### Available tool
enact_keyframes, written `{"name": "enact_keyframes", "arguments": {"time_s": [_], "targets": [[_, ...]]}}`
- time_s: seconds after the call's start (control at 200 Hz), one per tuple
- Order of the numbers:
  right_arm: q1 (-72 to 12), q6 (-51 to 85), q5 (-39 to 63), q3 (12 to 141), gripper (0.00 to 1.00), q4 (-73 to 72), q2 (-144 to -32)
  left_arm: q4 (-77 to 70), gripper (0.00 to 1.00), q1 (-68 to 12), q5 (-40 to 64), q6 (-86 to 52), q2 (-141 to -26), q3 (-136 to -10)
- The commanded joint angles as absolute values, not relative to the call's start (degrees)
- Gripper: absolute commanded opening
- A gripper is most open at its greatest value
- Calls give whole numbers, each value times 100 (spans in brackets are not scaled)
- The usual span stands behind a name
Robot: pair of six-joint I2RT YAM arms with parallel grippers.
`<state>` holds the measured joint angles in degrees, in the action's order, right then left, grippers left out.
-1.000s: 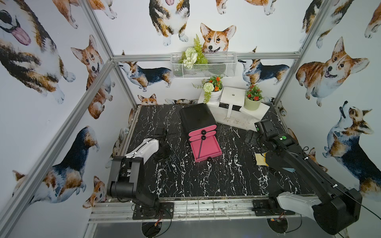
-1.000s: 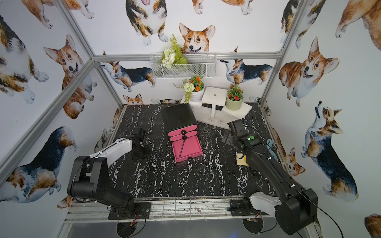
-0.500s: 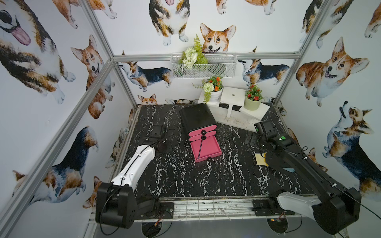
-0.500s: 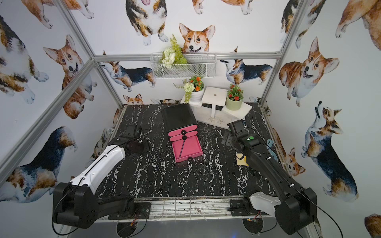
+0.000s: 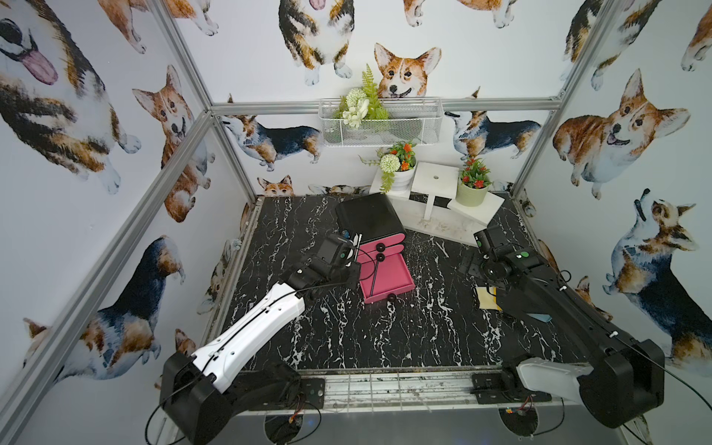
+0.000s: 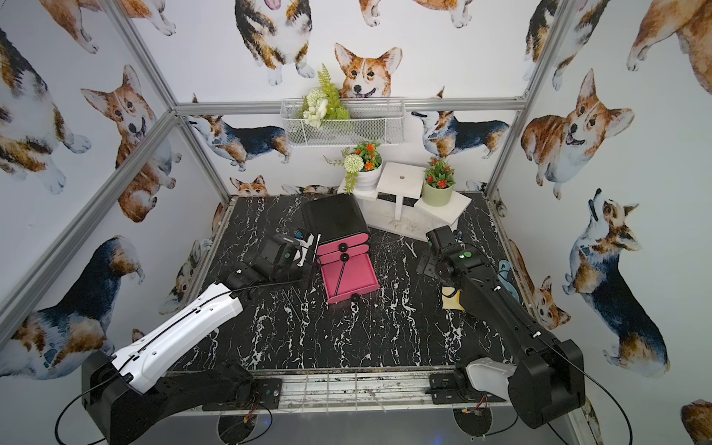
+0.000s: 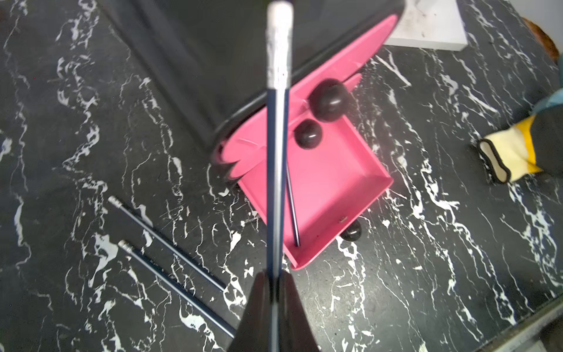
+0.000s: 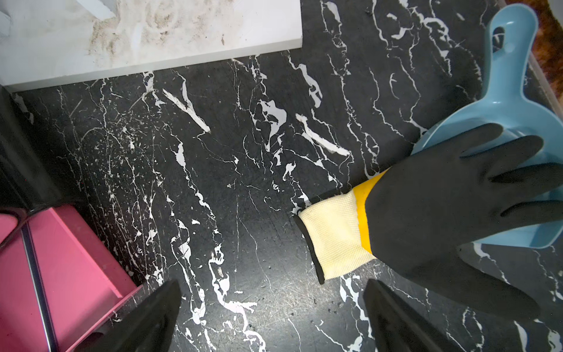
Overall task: Please place the pencils in the drawer according to their color
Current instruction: Place the pencil in the drawer.
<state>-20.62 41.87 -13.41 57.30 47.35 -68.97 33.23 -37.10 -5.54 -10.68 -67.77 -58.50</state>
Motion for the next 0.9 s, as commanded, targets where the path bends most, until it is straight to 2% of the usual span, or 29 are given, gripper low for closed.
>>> {"name": "enact_keyframes", "arguments": {"time_s": [0.0, 0.165, 0.586, 0.896], "targets": [[-2057, 4277, -1369, 5713, 100, 4825, -6802, 3029, 0, -3989, -414, -525, -6791, -5964], [-2048, 4297, -1453, 5731, 100, 4893, -6759, 3121, 0, -4219, -62, -342, -7228, -6196], [-2048, 4367, -1411, 5638, 100, 4860, -6568, 3733, 0, -4638, -167, 127, -8886, -7092], [-2048, 4384, -1400, 5637, 100, 4843, -6513, 4456, 0, -4645, -527, 219, -10025, -7741]]}}
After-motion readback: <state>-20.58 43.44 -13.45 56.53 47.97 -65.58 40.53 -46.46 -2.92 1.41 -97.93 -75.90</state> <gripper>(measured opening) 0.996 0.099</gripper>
